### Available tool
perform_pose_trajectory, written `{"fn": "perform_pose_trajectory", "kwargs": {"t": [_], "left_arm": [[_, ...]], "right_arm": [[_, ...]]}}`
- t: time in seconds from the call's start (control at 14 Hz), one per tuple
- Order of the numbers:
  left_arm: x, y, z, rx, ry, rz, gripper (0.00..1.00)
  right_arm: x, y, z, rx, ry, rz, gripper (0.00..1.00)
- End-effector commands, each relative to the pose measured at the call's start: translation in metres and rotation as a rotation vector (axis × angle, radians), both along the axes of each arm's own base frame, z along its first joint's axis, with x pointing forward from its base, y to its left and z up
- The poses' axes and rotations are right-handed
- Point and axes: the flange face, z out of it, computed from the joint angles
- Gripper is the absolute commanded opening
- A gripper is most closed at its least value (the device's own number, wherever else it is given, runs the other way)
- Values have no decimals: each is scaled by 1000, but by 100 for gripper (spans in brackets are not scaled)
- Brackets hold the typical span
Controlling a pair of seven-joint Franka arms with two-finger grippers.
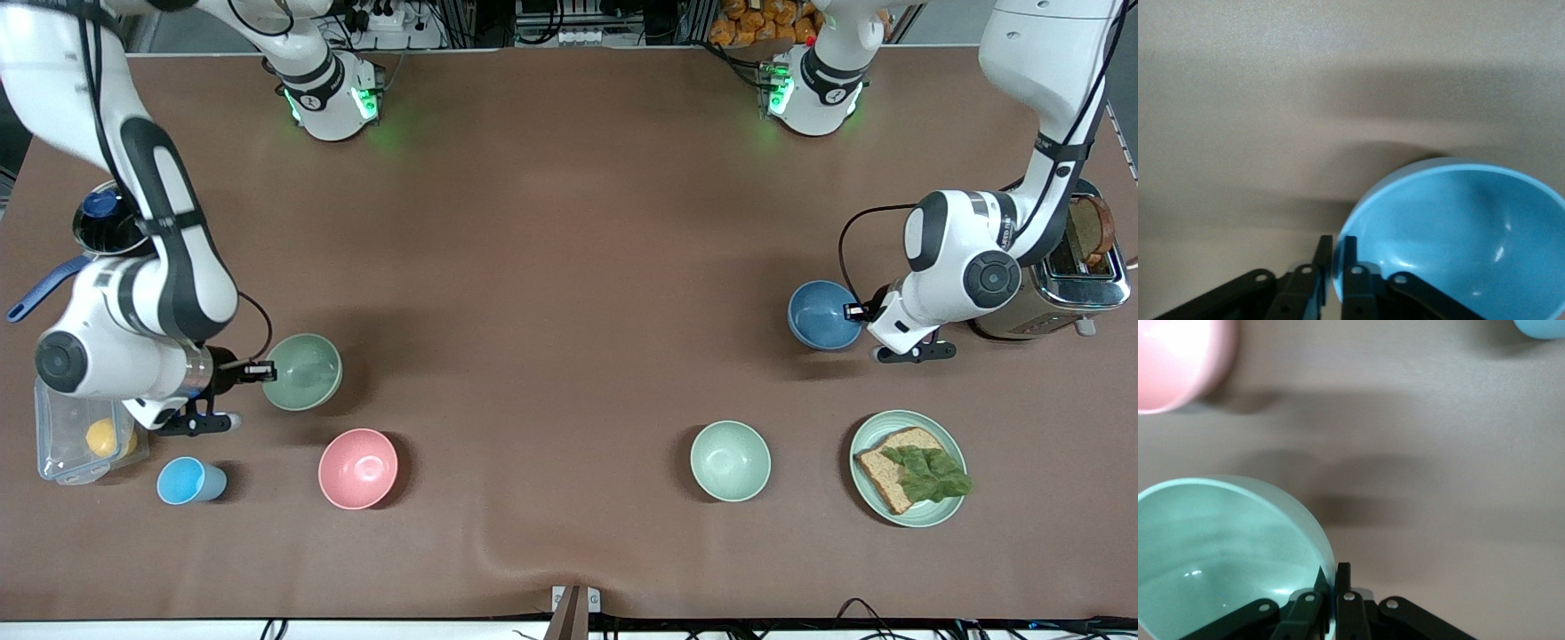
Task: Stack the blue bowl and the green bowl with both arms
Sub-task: 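Grip the green bowl with the right gripper while the left gripper grips the blue bowl, then carry the green bowl and the blue bowl toward each other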
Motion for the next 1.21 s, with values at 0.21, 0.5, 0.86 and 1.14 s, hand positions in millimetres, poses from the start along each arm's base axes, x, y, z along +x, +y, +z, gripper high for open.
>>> {"fn": "perform_pose_trajectory", "kwargs": {"t": [0.21, 0.5, 0.86, 1.14], "left_arm": [[4, -4, 4, 1, -15, -14, 0], [10, -3, 46, -25, -70, 23, 0], [16, -52, 103, -70, -90, -8, 0], [22, -103, 142, -109, -58, 8, 0]], "right_arm": [[-22, 164, 47, -25, -25, -149, 0], [-35, 240, 33, 21, -28, -269, 0], [-67, 337, -18, 9, -35, -391, 0], [-87, 378, -44, 4, -39, -465, 0]]}}
